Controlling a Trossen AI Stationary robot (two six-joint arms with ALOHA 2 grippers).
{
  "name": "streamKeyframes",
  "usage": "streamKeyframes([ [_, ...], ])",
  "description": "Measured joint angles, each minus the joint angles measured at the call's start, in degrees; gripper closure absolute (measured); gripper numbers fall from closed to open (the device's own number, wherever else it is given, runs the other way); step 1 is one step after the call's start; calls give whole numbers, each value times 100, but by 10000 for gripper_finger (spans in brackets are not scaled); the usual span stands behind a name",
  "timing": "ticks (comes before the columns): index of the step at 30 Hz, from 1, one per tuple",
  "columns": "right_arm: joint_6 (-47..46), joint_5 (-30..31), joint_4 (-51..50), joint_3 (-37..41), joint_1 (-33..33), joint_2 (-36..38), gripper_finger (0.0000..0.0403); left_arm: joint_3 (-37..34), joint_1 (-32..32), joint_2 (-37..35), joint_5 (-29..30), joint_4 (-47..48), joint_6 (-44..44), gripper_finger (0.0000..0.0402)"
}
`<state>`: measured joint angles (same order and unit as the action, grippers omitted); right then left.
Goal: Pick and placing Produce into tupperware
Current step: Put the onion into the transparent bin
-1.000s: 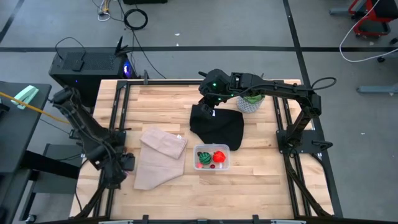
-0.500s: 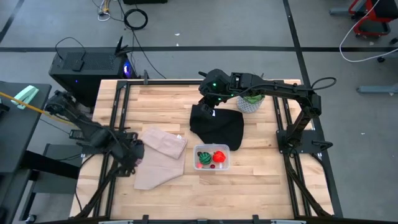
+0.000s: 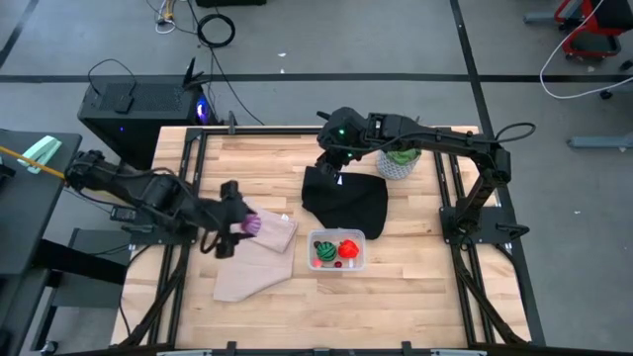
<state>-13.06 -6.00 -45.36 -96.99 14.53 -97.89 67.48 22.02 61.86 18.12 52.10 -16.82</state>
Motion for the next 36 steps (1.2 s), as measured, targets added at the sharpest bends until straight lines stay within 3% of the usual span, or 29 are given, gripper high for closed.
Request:
streamKeyframes([
  [13,18,0,-168,0,217,0,316,-2,-811,768,76,-3239,1480,132],
  [18,125,-5,-497,0,382,0,316,-2,-973,1155,-249,-4460,1632,135],
  [26,276,-100,-755,0,702,0,316,47,-1228,1701,-604,-5126,1604,128],
  [36,518,-306,-761,0,993,2,316,1034,-1320,2794,-923,-5105,1994,124],
])
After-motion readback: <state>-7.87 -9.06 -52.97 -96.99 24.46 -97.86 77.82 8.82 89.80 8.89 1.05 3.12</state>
